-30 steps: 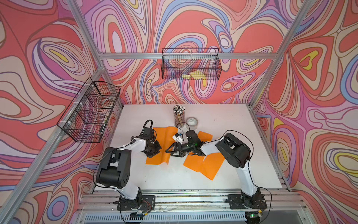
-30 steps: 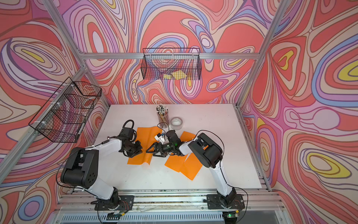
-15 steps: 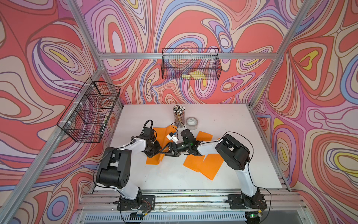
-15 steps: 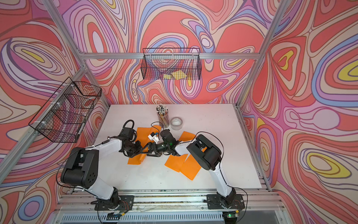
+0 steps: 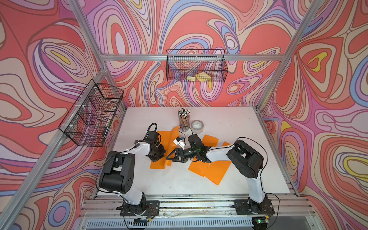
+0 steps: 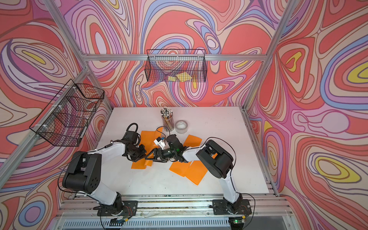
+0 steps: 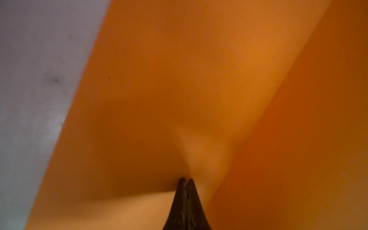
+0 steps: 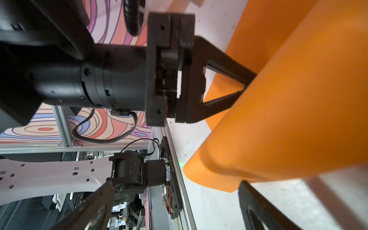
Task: Fold the rectangular paper in half along the long edge
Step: Pick up the paper from the center of the board.
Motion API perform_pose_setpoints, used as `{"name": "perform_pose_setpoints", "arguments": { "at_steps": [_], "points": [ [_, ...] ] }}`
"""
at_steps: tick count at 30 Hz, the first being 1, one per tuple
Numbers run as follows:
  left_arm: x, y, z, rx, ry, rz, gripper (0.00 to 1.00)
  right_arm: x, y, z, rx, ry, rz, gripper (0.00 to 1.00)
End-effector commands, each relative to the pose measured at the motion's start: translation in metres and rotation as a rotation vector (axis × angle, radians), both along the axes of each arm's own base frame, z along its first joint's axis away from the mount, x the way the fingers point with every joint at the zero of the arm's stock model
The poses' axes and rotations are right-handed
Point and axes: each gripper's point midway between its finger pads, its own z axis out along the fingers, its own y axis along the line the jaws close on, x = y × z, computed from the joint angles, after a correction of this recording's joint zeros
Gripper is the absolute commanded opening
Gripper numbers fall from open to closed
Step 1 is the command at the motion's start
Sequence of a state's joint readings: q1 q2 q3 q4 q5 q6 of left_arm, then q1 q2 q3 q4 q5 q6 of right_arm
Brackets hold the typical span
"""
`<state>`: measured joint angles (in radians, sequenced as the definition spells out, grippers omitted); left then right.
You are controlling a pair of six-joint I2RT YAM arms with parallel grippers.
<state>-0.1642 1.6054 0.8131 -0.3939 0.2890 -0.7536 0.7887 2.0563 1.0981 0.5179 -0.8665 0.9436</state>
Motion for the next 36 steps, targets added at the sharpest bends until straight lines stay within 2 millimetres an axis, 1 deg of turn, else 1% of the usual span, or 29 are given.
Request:
{"name": "perform_pose_setpoints", "arguments": {
  "at_steps": [1,5,8,11,13,15,18,22,25,28,30,33,34,36],
  "points": [
    [-0.046,0.008,-0.028,0.047,0.171,0.003,0.00,0.035,-0.015,0.005,-0.002,-0.041,-0.068,0.98],
    [-0.047,0.008,-0.028,0.046,0.174,0.001,0.00,0.068,-0.027,0.002,-0.026,-0.064,-0.099,0.98],
    [-0.047,0.008,-0.028,0.046,0.175,-0.001,0.00,0.082,-0.023,0.000,-0.046,-0.086,-0.082,0.98],
    [-0.047,0.009,-0.028,0.051,0.176,-0.002,0.00,0.089,-0.016,0.002,-0.047,-0.087,-0.059,0.98],
    [-0.048,0.009,-0.028,0.051,0.179,-0.004,0.00,0.089,-0.015,0.004,-0.043,-0.083,-0.059,0.98],
    [-0.049,0.009,-0.029,0.052,0.179,-0.004,0.00,0.086,-0.020,0.001,-0.055,-0.085,-0.069,0.97],
    [-0.049,0.008,-0.028,0.044,0.176,-0.004,0.00,0.076,-0.030,-0.010,-0.090,-0.076,-0.076,0.93],
    [-0.048,0.004,-0.022,0.022,0.158,-0.002,0.00,0.064,-0.043,-0.026,-0.135,-0.054,-0.092,0.74],
    [-0.047,0.002,-0.014,0.018,0.137,-0.003,0.00,0.059,-0.047,-0.033,-0.148,-0.041,-0.101,0.66],
    [-0.047,0.002,-0.007,0.016,0.120,-0.003,0.00,0.057,-0.047,-0.035,-0.153,-0.036,-0.099,0.56],
    [-0.047,0.000,-0.002,0.008,0.108,-0.002,0.00,0.056,-0.046,-0.037,-0.151,-0.031,-0.095,0.51],
    [-0.048,-0.002,0.004,-0.002,0.092,0.001,0.00,0.057,-0.044,-0.043,-0.156,-0.018,-0.093,0.39],
    [-0.048,-0.003,0.007,-0.003,0.085,0.001,0.00,0.057,-0.043,-0.043,-0.153,-0.008,-0.093,0.33],
    [-0.048,-0.005,0.011,-0.006,0.076,0.000,0.00,0.057,-0.042,-0.041,-0.140,-0.005,-0.094,0.24]
  ]
}}
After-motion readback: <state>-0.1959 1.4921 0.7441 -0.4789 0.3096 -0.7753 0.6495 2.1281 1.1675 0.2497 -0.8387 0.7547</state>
